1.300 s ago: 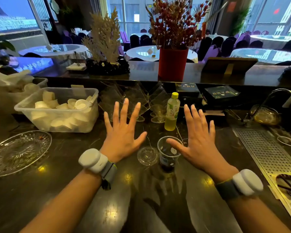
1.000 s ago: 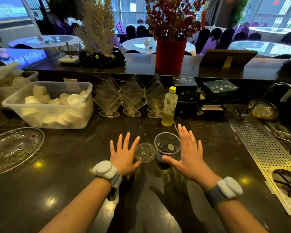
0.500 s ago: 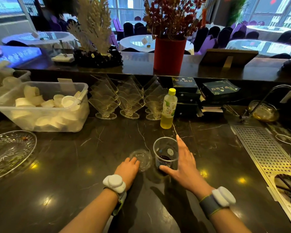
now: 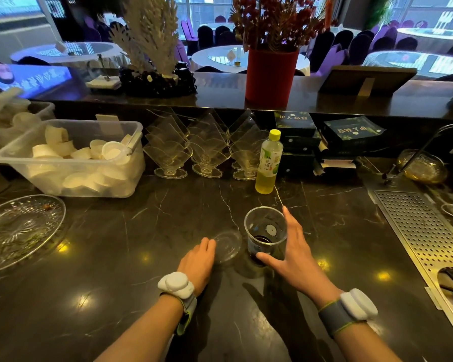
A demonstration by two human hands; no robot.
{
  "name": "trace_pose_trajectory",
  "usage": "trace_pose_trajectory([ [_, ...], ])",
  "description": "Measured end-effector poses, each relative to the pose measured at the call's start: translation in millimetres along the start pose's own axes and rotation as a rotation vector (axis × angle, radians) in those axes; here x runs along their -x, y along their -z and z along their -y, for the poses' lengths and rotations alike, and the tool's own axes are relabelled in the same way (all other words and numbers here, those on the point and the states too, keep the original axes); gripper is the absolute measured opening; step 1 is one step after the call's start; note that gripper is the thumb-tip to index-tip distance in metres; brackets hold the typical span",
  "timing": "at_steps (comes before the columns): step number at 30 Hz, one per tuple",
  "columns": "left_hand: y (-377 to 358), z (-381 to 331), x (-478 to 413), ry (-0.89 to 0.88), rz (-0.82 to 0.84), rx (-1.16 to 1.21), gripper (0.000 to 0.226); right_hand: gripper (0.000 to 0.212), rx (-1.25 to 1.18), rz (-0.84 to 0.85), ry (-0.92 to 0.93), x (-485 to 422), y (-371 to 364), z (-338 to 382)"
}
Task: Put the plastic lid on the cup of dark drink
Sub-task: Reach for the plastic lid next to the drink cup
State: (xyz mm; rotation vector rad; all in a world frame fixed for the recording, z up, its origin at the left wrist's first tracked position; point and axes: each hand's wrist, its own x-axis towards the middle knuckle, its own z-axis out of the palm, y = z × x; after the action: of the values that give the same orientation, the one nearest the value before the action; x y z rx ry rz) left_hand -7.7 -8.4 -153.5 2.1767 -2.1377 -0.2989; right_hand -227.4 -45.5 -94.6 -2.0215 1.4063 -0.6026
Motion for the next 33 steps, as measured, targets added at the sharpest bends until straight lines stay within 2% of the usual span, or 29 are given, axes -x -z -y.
trace_pose_trajectory([
  [3, -2, 5, -3, 0.172, -0.095, 0.117, 0.031, 0.117, -0.049, 0.016, -0.021, 1, -2, -3],
  [6, 0, 2, -12, 0.405, -0.191, 0.378, 0.026, 0.119, -0.081, 0.034, -0.044, 0, -2, -5],
  [7, 4, 0, -16, 0.443, -0.198, 0.440, 0.033, 0.119, -0.091, 0.035, -0.044, -1, -2, -4],
  [11, 11, -13, -33, 0.306, 0.061, 0.311, 0.097, 0.121, -0.105, 0.040, -0.063, -3, -3, -4],
  [14, 7, -23, -42, 0.240, 0.209, 0.180, 0.115, 0.122, -0.109, 0.048, -0.090, -4, -3, -5],
  [17, 4, -24, -48, 0.236, 0.145, 0.105, 0.104, 0.122, -0.116, 0.054, -0.111, -5, -1, -9],
  [21, 1, -19, -53, 0.210, 0.103, 0.178, 0.087, 0.123, -0.126, 0.063, -0.126, -5, 1, -11],
  [25, 1, -21, -55, 0.084, 0.000, 0.075, 0.043, 0.121, -0.127, 0.061, -0.115, -7, 2, -11],
  [33, 3, -22, -50, -0.011, -0.034, -0.131, 0.035, 0.118, -0.154, 0.069, -0.085, -11, 3, -13],
])
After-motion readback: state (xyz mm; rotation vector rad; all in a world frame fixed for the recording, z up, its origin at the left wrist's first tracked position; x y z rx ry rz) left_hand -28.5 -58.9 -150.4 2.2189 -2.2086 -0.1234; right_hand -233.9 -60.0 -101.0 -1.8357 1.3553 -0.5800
